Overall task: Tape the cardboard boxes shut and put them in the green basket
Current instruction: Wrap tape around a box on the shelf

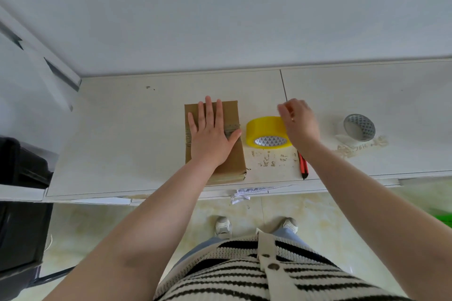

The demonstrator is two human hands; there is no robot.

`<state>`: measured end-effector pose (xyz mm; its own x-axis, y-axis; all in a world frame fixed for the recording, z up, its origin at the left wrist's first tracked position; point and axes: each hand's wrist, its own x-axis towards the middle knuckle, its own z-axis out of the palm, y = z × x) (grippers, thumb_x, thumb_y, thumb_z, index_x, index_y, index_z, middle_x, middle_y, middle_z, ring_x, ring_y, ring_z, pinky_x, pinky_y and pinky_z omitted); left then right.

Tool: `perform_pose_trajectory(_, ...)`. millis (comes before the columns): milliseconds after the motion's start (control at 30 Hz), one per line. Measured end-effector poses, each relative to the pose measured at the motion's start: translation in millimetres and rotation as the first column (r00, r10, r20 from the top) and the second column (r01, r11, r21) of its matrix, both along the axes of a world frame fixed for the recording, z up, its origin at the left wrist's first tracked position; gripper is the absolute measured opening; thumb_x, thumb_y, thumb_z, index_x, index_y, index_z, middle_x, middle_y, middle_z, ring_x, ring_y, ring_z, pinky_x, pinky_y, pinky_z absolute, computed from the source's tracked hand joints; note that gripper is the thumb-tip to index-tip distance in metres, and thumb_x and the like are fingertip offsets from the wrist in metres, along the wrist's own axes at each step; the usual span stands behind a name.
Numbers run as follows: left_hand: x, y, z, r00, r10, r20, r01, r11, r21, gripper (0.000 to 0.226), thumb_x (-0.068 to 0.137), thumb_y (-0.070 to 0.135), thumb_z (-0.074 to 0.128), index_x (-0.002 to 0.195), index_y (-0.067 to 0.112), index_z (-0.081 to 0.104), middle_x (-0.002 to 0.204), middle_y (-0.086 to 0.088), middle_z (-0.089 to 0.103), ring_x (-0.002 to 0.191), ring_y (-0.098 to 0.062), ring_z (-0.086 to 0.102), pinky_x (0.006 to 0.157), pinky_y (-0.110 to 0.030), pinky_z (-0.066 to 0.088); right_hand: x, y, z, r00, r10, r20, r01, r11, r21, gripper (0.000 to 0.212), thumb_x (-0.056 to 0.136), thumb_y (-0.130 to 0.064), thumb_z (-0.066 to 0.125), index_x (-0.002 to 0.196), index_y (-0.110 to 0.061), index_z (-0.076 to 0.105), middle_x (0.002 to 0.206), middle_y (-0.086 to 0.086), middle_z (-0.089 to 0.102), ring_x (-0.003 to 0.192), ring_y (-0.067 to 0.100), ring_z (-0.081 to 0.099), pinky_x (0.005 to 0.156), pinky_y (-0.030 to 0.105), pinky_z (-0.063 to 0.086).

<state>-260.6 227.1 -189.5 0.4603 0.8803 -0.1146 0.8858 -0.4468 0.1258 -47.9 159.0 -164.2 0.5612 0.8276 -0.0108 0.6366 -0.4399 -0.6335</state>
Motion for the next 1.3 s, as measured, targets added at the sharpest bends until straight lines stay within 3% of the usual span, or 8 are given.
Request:
perform_pose_trajectory(100,1,0,-1,1.000,0.005,-0.007,-0.005,1.000,0.002,0.089,0.089,0.073,0.006,0.153,0.017,-0.021,0.159,-0.010,-0.028,0.148,-0.028,-0.023,0.118,-0.052,-0.012,13,-30,-22,0.969,-0.248,0.001,0.246,0.960,-0.136,0.015,0.098,-0.022,0.049,0.108,-0.012,0.053,0.113,0.009,0.055,0.096,0.023,0.053,0.074,0.033,0.042)
perform_pose_trajectory(233,2,0,-2,1.000,0.009,-0.018,-0.009,1.000,0.005,0.089,0.087,0.072,0.004,0.152,0.018,-0.023,0.159,-0.011,-0.029,0.148,-0.028,-0.024,0.116,-0.052,-0.014,8,-57,-51,0.974,-0.224,0.020,0.210,0.875,-0.436,0.036,0.093,-0.014,0.060,0.124,-0.004,0.045,0.126,0.017,0.046,0.115,0.035,0.047,0.090,0.041,0.040)
perform_pose_trajectory(367,1,1,0,1.000,0.004,-0.015,-0.004,1.000,0.001,0.089,0.089,0.072,0.007,0.152,0.018,-0.022,0.158,-0.011,-0.030,0.147,-0.028,-0.024,0.117,-0.051,-0.014,13,-53,-51,0.955,-0.287,-0.079,0.224,0.867,-0.444,0.027,0.092,-0.007,0.060,0.118,-0.003,0.054,0.114,0.017,0.060,0.091,0.028,0.054,0.071,0.033,0.038)
perform_pose_trajectory(533,1,-1,1,1.000,0.002,0.012,-0.002,1.000,0.007,0.088,0.090,0.071,0.006,0.153,0.017,-0.020,0.159,-0.011,-0.027,0.148,-0.028,-0.023,0.120,-0.054,-0.010,26,-22,14,0.894,-0.337,-0.294,0.330,0.941,-0.078,0.016,0.088,-0.017,0.069,0.102,-0.009,0.067,0.092,0.003,0.068,0.076,0.017,0.060,0.063,0.027,0.045)
perform_pose_trajectory(667,1,-2,1,1.000,0.004,0.009,-0.004,1.000,0.016,0.089,0.089,0.072,0.006,0.154,0.016,-0.017,0.161,-0.011,-0.024,0.149,-0.029,-0.019,0.120,-0.054,-0.007,-7,14,68,0.799,-0.134,-0.586,0.196,0.980,0.043,0.012,0.084,-0.011,0.073,0.074,-0.015,0.068,0.070,0.004,0.064,0.066,0.020,0.059,0.066,0.034,0.050)
perform_pose_trajectory(800,-1,1,1,1.000,0.001,0.021,-0.001,1.000,-0.003,0.090,0.086,0.073,0.004,0.154,0.018,-0.018,0.161,-0.010,-0.024,0.149,-0.028,-0.020,0.120,-0.053,-0.009,-47,21,64,0.902,0.055,-0.428,-0.157,0.966,-0.205,0.009,0.086,-0.018,0.071,0.079,-0.012,0.072,0.071,0.006,0.066,0.062,0.019,0.060,0.069,0.035,0.054)
perform_pose_trajectory(933,-7,6,0,0.999,-0.043,0.029,0.042,0.999,0.010,0.091,0.085,0.075,0.004,0.154,0.019,-0.018,0.161,-0.008,-0.023,0.149,-0.027,-0.019,0.120,-0.052,-0.008,-43,15,52,0.949,0.095,-0.300,-0.195,0.926,-0.324,0.017,0.087,-0.025,0.068,0.076,-0.012,0.067,0.065,-0.001,0.064,0.048,0.006,0.059,0.053,0.024,0.052)
perform_pose_trajectory(1300,-8,3,-1,0.998,-0.046,0.046,0.044,0.998,0.035,0.090,0.088,0.073,0.008,0.154,0.019,-0.017,0.162,-0.009,-0.021,0.150,-0.027,-0.017,0.120,-0.050,-0.009,-43,21,60,0.951,0.251,-0.179,-0.308,0.780,-0.546,0.020,0.081,-0.022,0.060,0.065,-0.012,0.053,0.060,0.003,0.047,0.054,0.015,0.043,0.050,0.020,0.036)
